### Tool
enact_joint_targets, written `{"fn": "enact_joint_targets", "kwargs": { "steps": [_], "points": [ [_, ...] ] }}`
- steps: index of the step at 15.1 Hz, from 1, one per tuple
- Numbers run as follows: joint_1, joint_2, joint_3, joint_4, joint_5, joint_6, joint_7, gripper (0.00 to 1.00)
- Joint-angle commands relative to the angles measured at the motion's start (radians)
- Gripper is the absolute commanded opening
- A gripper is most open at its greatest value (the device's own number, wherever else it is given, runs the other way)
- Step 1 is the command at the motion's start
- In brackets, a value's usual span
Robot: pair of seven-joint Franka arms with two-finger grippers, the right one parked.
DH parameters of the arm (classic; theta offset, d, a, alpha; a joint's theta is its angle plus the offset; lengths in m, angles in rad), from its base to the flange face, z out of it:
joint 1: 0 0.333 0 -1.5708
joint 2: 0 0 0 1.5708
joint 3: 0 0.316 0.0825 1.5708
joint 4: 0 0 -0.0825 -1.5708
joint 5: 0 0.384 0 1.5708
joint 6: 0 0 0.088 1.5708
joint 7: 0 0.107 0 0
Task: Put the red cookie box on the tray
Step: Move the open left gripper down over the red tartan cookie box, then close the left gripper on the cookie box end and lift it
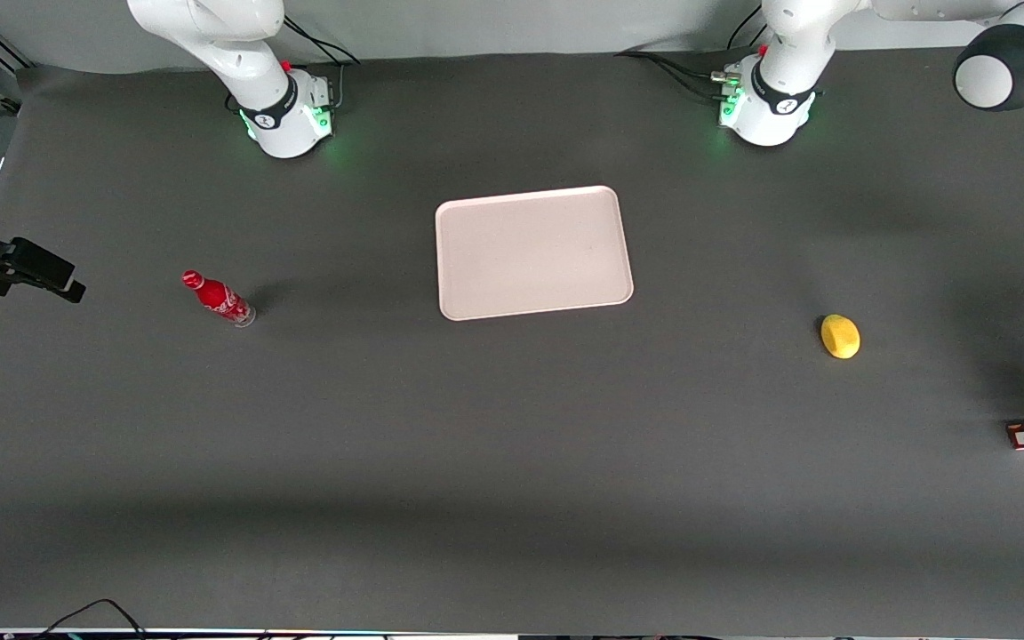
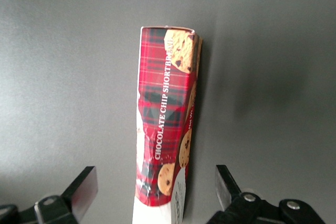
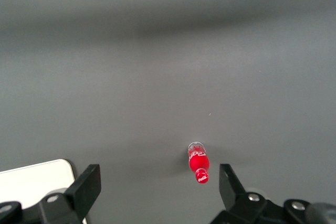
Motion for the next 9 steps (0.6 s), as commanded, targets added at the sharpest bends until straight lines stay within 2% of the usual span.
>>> {"fn": "enact_joint_targets", "kwargs": {
  "steps": [1, 9],
  "points": [
    [0.017, 0.04, -0.01, 0.04, -0.019, 0.013, 0.026, 1.0],
    [0.049, 0.066, -0.025, 0.034, -0.019, 0.031, 0.029, 1.0]
  ]
}}
